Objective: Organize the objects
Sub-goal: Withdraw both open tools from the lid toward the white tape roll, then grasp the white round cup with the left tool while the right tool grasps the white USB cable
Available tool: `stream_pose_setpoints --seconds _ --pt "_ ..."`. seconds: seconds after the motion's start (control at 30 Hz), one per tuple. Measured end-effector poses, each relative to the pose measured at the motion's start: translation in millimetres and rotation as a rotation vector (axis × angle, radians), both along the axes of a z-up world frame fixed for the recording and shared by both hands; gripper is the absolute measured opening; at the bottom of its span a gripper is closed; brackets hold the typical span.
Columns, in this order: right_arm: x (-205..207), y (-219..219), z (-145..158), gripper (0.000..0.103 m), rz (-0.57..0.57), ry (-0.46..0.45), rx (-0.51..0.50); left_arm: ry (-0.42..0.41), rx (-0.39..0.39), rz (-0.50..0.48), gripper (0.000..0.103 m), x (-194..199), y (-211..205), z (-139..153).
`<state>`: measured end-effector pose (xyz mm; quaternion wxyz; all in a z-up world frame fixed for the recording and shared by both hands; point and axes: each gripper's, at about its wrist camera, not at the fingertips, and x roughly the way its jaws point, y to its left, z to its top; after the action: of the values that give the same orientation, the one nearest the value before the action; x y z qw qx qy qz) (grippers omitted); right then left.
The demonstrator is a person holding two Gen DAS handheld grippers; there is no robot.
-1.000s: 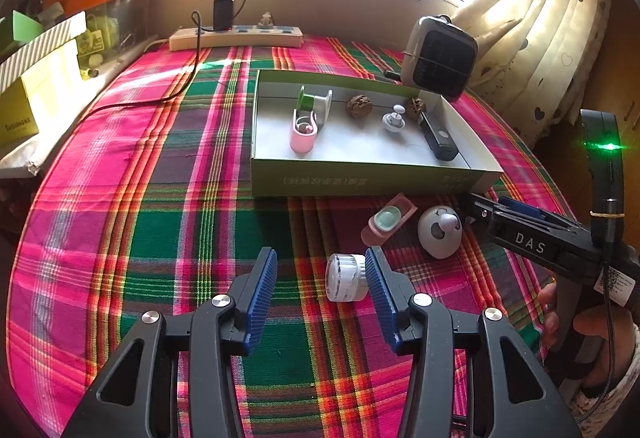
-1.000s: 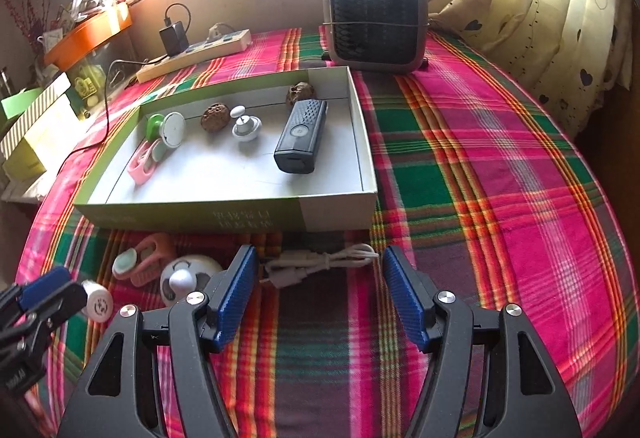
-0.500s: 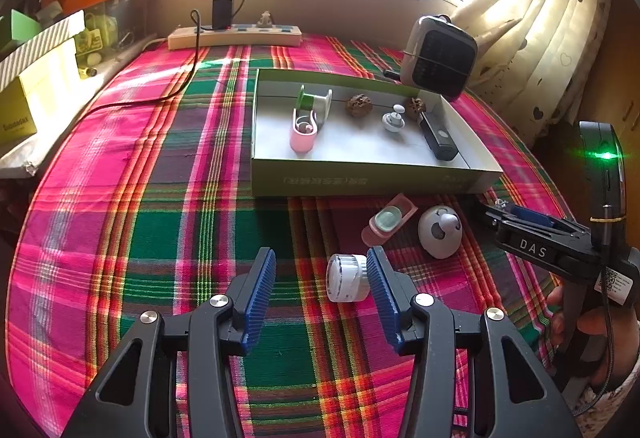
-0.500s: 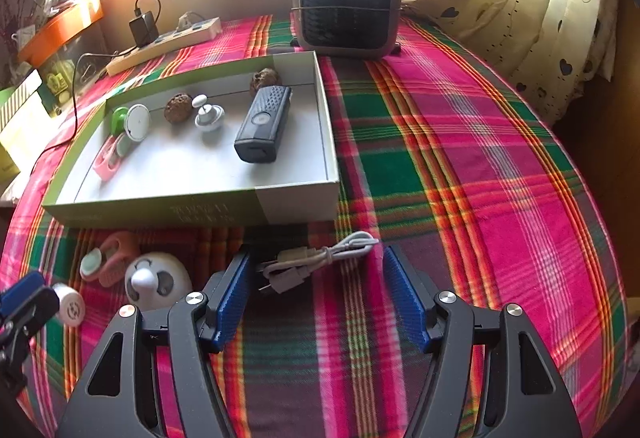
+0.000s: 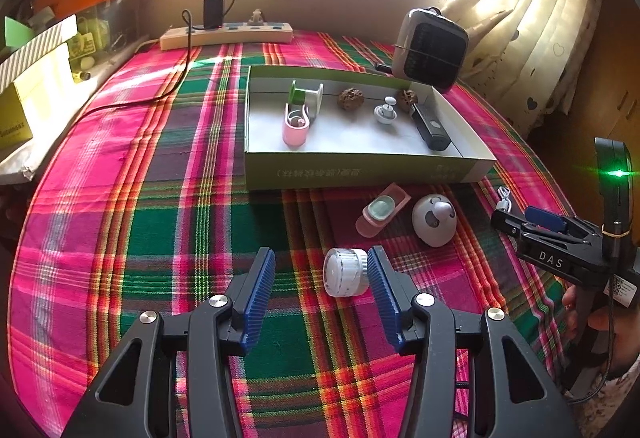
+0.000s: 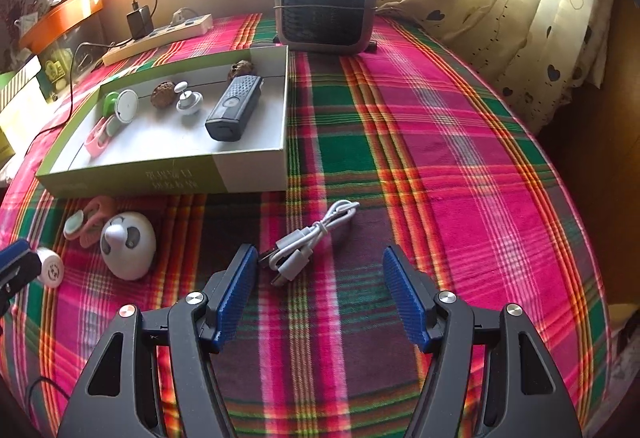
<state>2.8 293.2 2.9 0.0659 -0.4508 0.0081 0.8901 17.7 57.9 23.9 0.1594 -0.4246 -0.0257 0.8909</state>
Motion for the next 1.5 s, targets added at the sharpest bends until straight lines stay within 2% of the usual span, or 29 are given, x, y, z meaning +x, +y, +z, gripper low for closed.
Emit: stream_pose_setpoints --seconds 0.33,0.4,0.57,1.0,1.13,1.23,1.37,1.4,1.5 --pt "10 10 -1 0.066 0.01 0.019 -0.03 -0.017 -0.038 -0.045 0.048 3 12 -2" --pt "7 9 1 0.066 0.017 0.03 -0.032 -0.028 -0.064 -0.041 0.048 1 14 -6" --pt "-5 7 0 0.066 0.014 0.031 -0.036 -0.052 -0.071 -0.022 0.048 -1 11 -12" --pt "-10 16 -2 0.065 -0.002 0.032 -0.048 -0.035 -0.086 0.02 0.048 -9 9 -14" --pt "-10 17 0 0.055 -0.004 0.036 -0.045 -0.027 -0.082 0.034 0.048 -10 7 -14" --pt "-8 19 1 0.042 -0.008 0.042 -0.049 -0.024 -0.075 0.041 0.047 -10 5 -14" --pt "-6 18 1 0.034 0.001 0.045 -0.054 -0.019 -0.071 0.056 0.035 -10 2 -14" --pt "-5 19 1 0.029 0.004 0.047 -0.058 -0.02 -0.067 0.058 0.034 -11 1 -15" --pt "-4 20 1 0.025 0.005 0.05 -0.069 -0.02 -0.069 0.064 0.028 -11 -1 -15"
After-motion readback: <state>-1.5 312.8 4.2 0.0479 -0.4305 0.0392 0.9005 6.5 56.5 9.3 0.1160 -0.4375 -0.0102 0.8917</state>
